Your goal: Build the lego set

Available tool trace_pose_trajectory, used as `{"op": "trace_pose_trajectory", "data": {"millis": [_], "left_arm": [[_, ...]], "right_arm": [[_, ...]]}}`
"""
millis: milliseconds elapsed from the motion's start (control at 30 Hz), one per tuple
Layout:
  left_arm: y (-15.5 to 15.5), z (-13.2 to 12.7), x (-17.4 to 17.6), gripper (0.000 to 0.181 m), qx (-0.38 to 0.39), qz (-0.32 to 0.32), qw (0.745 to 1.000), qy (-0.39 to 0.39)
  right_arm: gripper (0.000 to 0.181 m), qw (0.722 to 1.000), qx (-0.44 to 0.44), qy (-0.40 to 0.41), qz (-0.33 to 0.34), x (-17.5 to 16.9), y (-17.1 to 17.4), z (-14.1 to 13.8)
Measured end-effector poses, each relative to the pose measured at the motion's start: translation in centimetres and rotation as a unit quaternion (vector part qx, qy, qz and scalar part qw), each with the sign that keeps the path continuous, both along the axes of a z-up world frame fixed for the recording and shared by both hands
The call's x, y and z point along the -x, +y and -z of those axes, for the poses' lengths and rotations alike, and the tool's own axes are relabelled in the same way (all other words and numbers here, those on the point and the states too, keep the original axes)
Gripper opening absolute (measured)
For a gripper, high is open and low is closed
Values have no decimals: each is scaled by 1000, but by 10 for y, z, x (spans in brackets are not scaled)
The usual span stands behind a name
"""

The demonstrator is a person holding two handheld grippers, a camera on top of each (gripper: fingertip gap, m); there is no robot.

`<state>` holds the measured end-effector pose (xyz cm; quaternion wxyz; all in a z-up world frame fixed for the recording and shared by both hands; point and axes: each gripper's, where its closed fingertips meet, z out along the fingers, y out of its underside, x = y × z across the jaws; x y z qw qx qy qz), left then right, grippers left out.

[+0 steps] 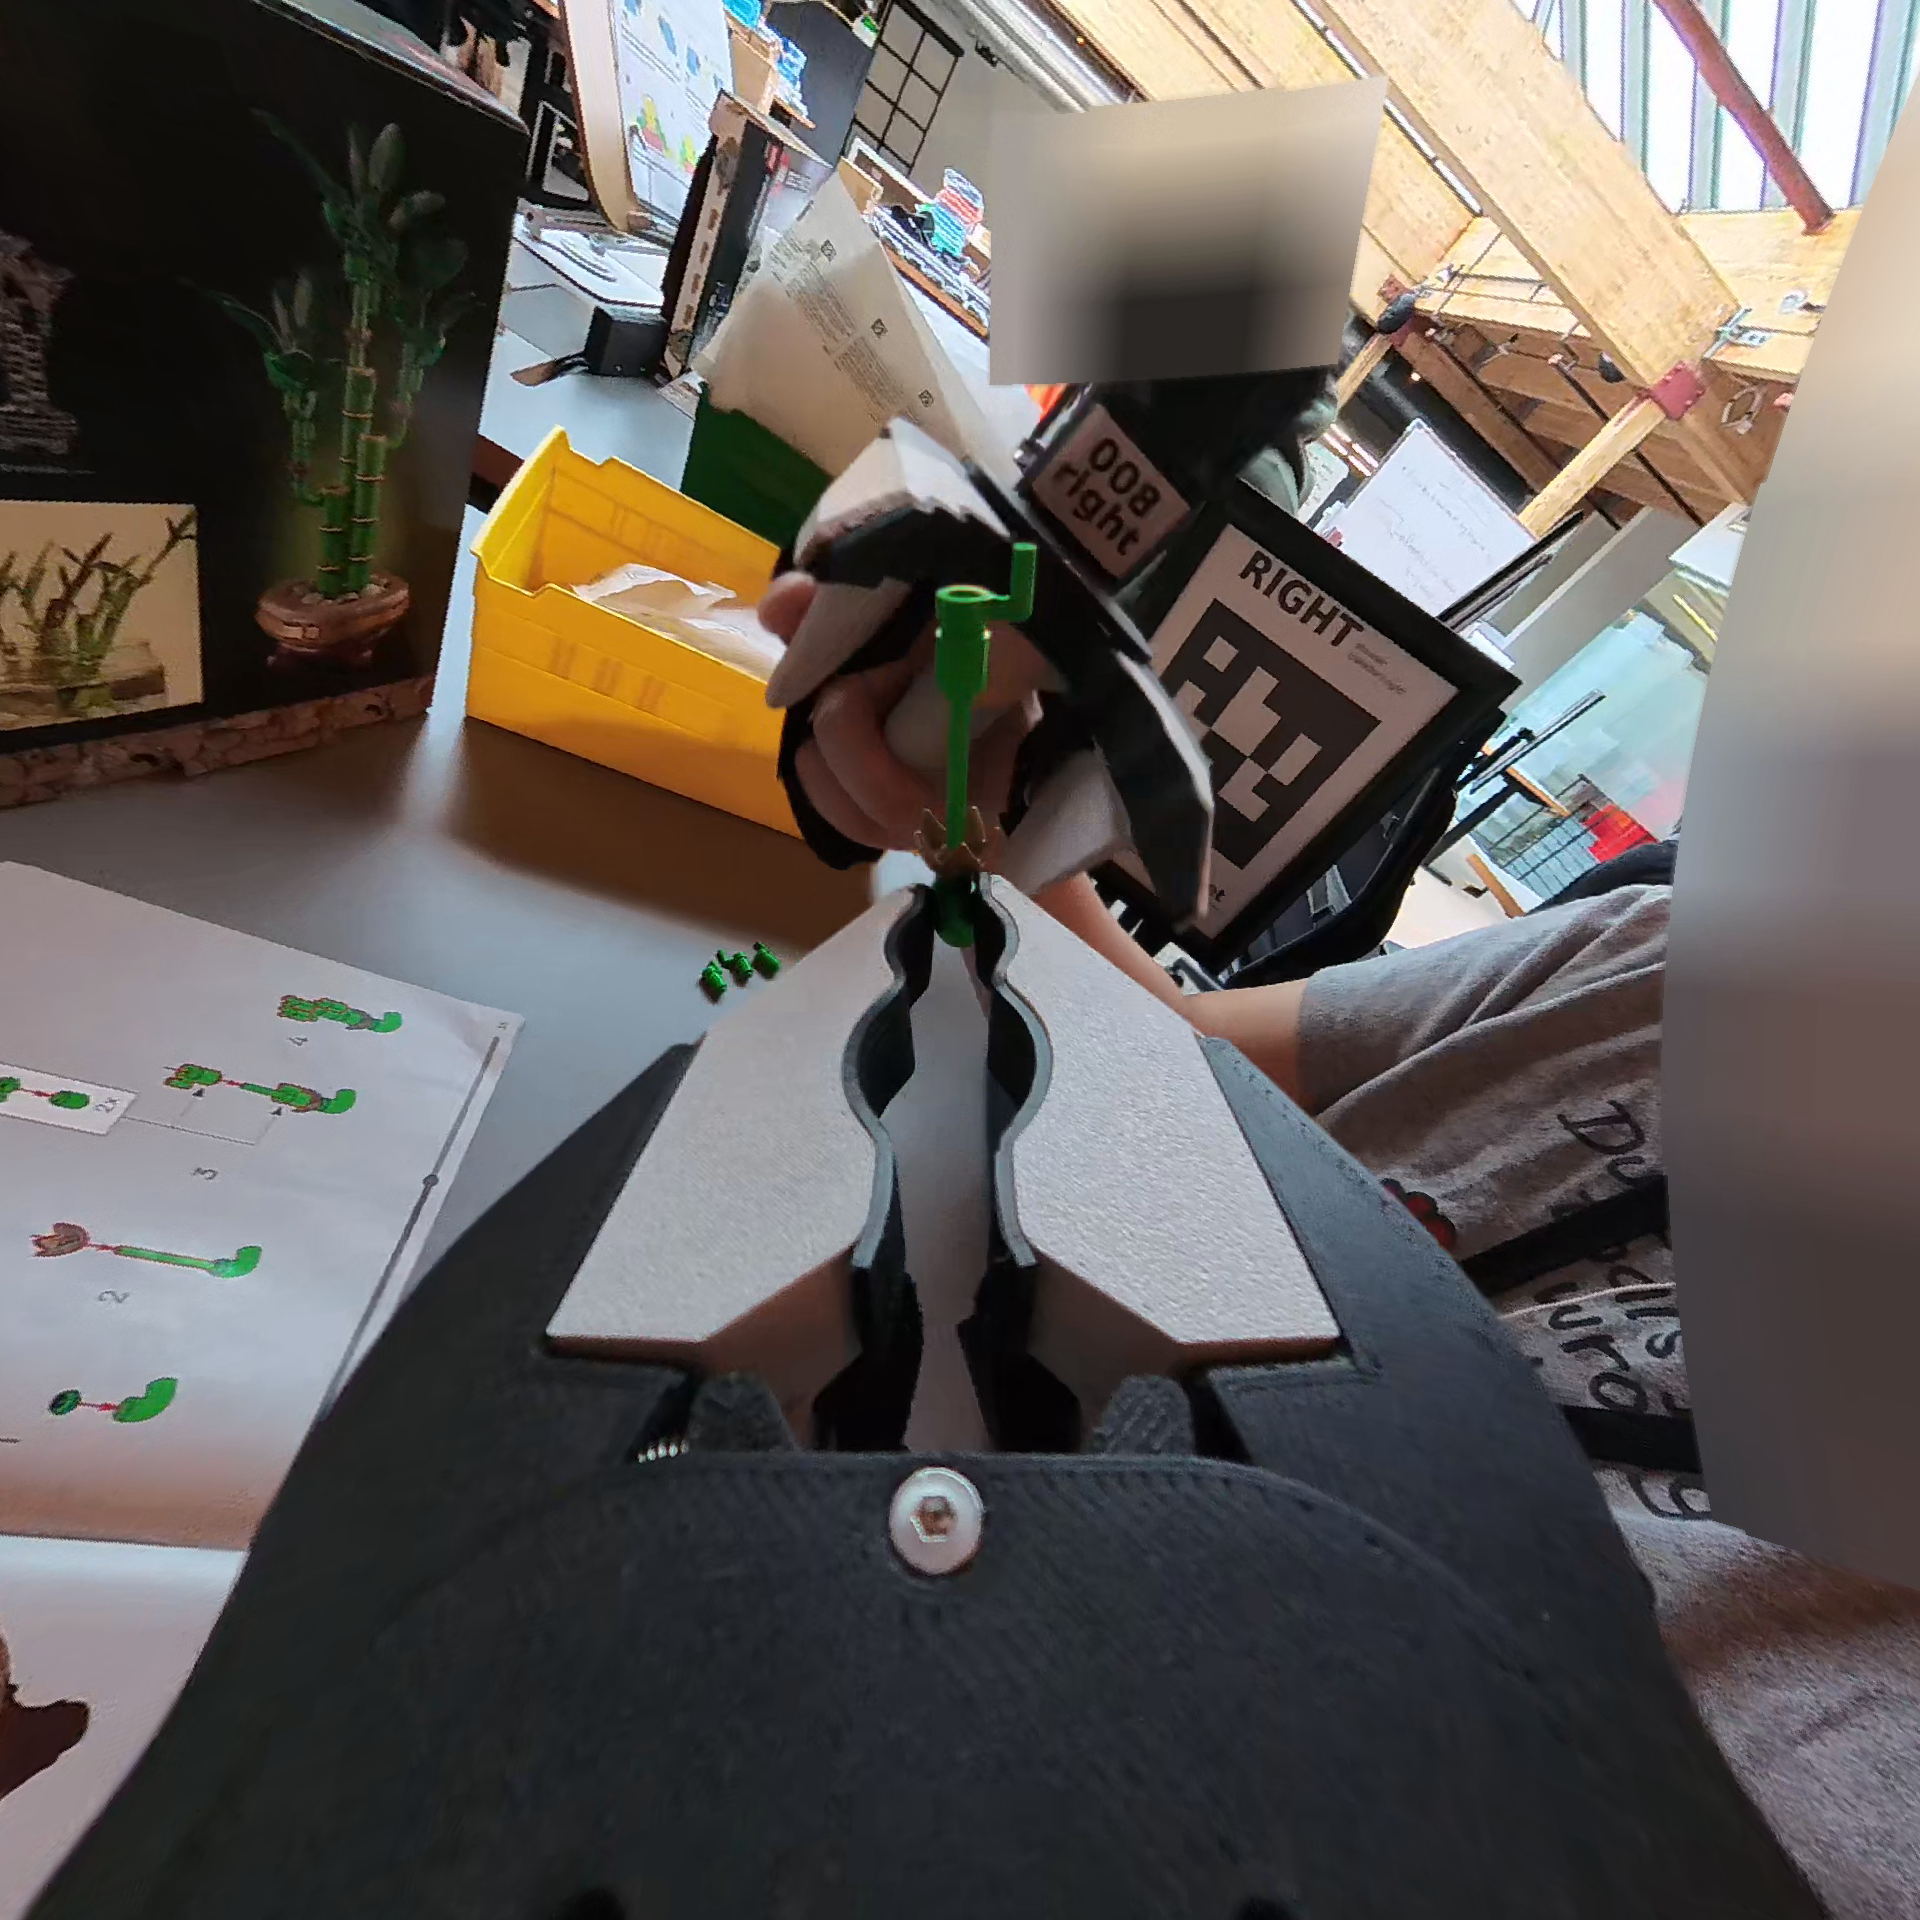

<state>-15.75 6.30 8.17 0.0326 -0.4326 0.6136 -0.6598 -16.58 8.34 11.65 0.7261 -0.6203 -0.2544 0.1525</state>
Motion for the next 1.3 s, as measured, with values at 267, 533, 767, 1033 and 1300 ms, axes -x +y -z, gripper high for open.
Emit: {"op": "trace_pose_trajectory", "data": {"millis": [267,533,767,1033,1300], "left_arm": [[-5,12,3,6,-3,19,999,44],[-11,15,8,6,-6,39,998,56],[-11,18,9,6,-5,43,997,66],[-13,17,10,6,-9,45,997,66],[-17,19,11,6,-13,55,996,69]], "right_arm": [[95,931,-55,-327,151,2,10,32],[76,944,-62,-298,128,5,6,28],[73,944,-57,-301,119,7,7,32],[70,946,-63,-298,114,9,5,31],[64,949,-55,-291,106,9,2,31]]}}
